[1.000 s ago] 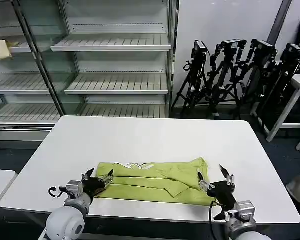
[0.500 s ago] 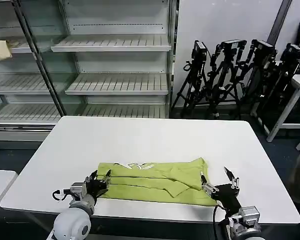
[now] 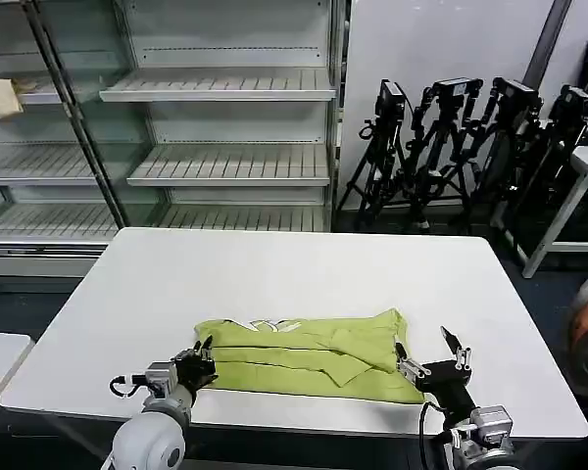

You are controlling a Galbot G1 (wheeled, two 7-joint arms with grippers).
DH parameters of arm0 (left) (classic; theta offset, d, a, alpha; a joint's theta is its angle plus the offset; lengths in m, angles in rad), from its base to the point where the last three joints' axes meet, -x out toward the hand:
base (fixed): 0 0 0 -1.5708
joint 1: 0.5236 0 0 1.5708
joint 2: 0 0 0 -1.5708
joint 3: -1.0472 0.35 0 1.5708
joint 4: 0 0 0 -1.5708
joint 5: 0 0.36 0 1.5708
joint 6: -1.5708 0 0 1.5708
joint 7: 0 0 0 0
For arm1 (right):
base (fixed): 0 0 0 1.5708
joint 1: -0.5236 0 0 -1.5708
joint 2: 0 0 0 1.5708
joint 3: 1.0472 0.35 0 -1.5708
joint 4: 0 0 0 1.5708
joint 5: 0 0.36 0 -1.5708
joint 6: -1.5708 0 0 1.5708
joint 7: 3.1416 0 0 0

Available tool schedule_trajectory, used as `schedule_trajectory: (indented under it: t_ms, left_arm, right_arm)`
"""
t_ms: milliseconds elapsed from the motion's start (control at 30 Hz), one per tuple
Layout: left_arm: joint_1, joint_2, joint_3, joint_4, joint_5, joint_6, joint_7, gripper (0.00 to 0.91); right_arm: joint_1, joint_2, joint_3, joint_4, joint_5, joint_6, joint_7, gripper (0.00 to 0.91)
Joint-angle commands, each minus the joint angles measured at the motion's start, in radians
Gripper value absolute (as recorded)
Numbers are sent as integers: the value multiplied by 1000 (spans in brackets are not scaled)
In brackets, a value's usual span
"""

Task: Fold and organize the clothes.

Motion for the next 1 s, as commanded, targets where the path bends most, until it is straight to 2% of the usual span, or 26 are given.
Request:
schedule_trajectory:
  t_ms: [33,167,433,533,633,800,1000]
  left_arm:
    - [-20,14,-35,-9,79,2,19,10]
    - [-28,61,-146,36,170,-2,85,10]
    - [-9,233,-385,115,237,-25,217,10]
    - [-9,271,-469,132,299,-39,262,10]
    - [-22,281,-527,85,226,2,271,10]
    - [35,250,-452,-76,227,2,267,10]
    - [41,153,-214,-203,232,2,228,10]
  right_arm:
    - [4,-1,-4,-1,-1,6,0,907]
    - [-1,-7,-3,8,0,8,-1,907]
    - [-2,-12,-9,2,1,20,1,907]
    - [-4,-11,-9,5,0,21,1,907]
    - [-8,-8,-6,9,-1,21,0,907]
    - [-17,4,-3,19,-12,20,-2,907]
    - [-52,20,12,40,-25,27,-6,907]
